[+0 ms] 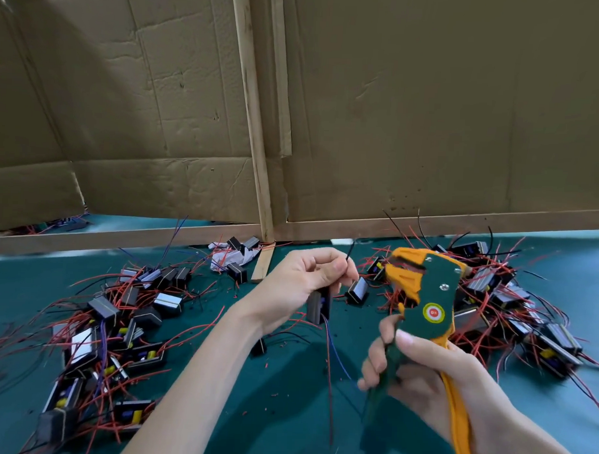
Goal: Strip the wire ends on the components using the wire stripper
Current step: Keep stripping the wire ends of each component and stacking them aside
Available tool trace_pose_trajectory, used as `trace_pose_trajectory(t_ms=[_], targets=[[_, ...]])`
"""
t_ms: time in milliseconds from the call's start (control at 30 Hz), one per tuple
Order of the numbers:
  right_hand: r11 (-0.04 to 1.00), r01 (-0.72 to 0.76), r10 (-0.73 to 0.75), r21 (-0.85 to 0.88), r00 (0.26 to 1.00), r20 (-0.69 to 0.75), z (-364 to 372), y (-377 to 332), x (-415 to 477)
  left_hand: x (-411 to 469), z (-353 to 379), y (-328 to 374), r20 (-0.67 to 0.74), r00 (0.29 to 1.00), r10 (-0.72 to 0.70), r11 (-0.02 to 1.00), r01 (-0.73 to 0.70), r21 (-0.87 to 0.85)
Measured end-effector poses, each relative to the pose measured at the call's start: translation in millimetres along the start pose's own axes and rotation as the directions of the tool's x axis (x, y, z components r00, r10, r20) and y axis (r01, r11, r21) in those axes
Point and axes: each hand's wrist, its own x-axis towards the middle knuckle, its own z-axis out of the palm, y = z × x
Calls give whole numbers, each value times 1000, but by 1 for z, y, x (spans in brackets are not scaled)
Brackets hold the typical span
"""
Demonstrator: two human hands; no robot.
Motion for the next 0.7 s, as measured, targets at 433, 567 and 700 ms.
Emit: trace_pose_trajectory(t_ms=[433,567,700], targets=[[998,-21,29,-67,992,121,-5,3,1,-7,-1,27,-29,996,82,970,-73,234],[996,-32,44,-85,988,147,-6,4,0,-7,-4,28,-56,997,50,960,-32,279],[995,-42,55,-90,987,151,-6,4,0,-8,-6,28,-25,1000,9,955,-1,296]])
